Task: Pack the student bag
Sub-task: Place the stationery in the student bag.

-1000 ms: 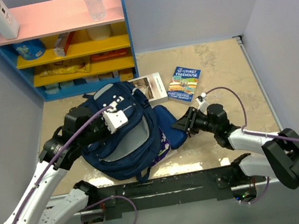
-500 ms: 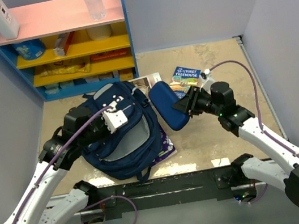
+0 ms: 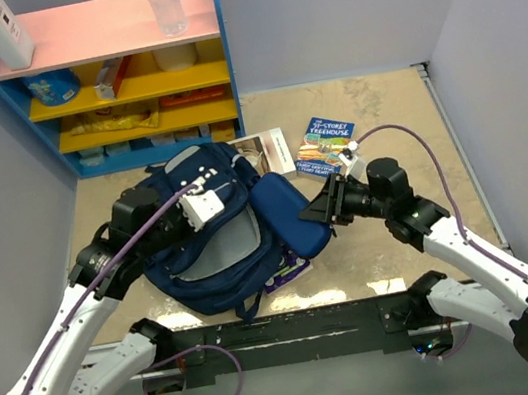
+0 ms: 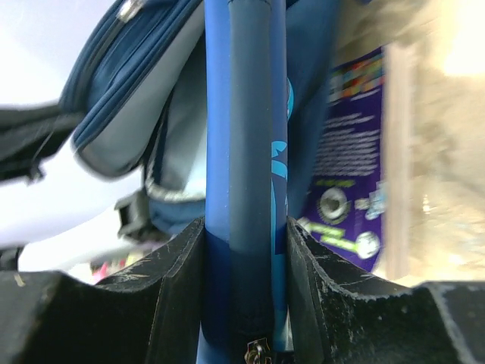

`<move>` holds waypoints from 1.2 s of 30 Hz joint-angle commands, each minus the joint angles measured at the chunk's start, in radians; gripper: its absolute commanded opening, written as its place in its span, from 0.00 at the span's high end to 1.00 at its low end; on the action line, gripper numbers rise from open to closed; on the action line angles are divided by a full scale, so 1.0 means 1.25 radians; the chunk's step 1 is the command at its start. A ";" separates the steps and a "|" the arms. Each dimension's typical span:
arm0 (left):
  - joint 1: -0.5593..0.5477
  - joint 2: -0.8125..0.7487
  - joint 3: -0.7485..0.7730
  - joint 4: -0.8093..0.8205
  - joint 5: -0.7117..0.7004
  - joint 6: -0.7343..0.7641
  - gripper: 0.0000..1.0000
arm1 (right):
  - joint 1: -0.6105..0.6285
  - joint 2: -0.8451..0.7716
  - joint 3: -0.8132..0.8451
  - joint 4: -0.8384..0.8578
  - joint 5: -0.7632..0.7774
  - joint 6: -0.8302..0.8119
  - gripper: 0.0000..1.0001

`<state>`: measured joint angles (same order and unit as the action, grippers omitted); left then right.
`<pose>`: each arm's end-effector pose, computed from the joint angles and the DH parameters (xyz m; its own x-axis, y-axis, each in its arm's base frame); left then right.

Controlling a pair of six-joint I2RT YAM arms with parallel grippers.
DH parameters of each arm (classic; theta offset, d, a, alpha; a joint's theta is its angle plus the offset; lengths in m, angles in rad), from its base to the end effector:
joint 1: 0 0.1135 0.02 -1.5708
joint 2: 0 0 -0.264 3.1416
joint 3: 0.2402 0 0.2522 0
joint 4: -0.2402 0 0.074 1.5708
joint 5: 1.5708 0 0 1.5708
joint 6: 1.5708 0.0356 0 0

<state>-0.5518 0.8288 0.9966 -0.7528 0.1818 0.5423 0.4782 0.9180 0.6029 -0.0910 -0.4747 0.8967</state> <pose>0.1363 -0.0914 0.3480 -0.0704 0.6394 -0.7656 0.7943 0.5003 0.3448 0.1774 0.1103 0.2626 -0.8299 0.3525 -0.4324 -0.2142 0.5143 0.8304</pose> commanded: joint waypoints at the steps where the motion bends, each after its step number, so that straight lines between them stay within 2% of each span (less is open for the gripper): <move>1: 0.006 -0.003 0.049 0.145 0.018 -0.007 1.00 | 0.051 -0.008 0.056 0.009 -0.076 0.019 1.00; 7: 0.009 -0.004 0.045 0.135 0.025 -0.001 1.00 | 0.058 -0.010 0.081 -0.013 -0.087 0.029 1.00; 11: 0.012 0.000 0.051 0.136 0.061 -0.012 1.00 | 0.100 0.031 0.039 0.063 -0.077 0.080 1.00; 14: 0.012 0.003 0.062 0.132 0.094 -0.017 1.00 | 0.150 0.128 0.075 0.139 -0.047 0.109 1.00; 19: 0.012 0.006 0.083 0.110 0.129 -0.012 1.00 | 0.236 0.357 0.238 0.155 0.063 0.073 1.00; 21: 0.013 0.005 0.090 0.104 0.140 -0.012 1.00 | 0.249 0.405 0.303 0.184 0.097 0.077 1.00; 25: 0.013 -0.002 0.100 0.083 0.172 -0.017 1.00 | 0.280 0.464 0.339 0.330 0.237 0.084 1.00; 26: 0.013 -0.004 0.105 0.078 0.180 -0.026 1.00 | 0.304 0.491 0.330 0.399 0.333 0.085 1.00; 27: 0.013 -0.005 0.106 0.078 0.186 -0.031 1.00 | 0.317 0.502 0.324 0.476 0.370 0.088 1.00; 29: 0.013 -0.006 0.110 0.078 0.194 -0.039 1.00 | 0.351 0.570 0.340 0.522 0.407 0.086 0.98; 31: 0.014 -0.008 0.111 0.078 0.203 -0.042 1.00 | 0.373 0.652 0.396 0.555 0.408 0.073 0.94; 32: 0.016 -0.010 0.111 0.077 0.209 -0.045 1.00 | 0.407 0.673 0.413 0.561 0.421 0.056 0.83; 34: 0.018 -0.011 0.110 0.077 0.215 -0.046 1.00 | 0.435 0.728 0.474 0.548 0.440 0.009 0.71; 35: 0.018 -0.013 0.108 0.076 0.213 -0.045 1.00 | 0.444 0.741 0.496 0.525 0.436 -0.001 0.52; 36: 0.019 -0.014 0.107 0.076 0.209 -0.046 1.00 | 0.446 0.741 0.510 0.469 0.437 -0.012 0.44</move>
<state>-0.5175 0.8509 1.0626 -0.7753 0.3054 0.4992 0.9768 1.8229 1.0985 0.4095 -0.0048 0.9707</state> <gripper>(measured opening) 0.053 0.454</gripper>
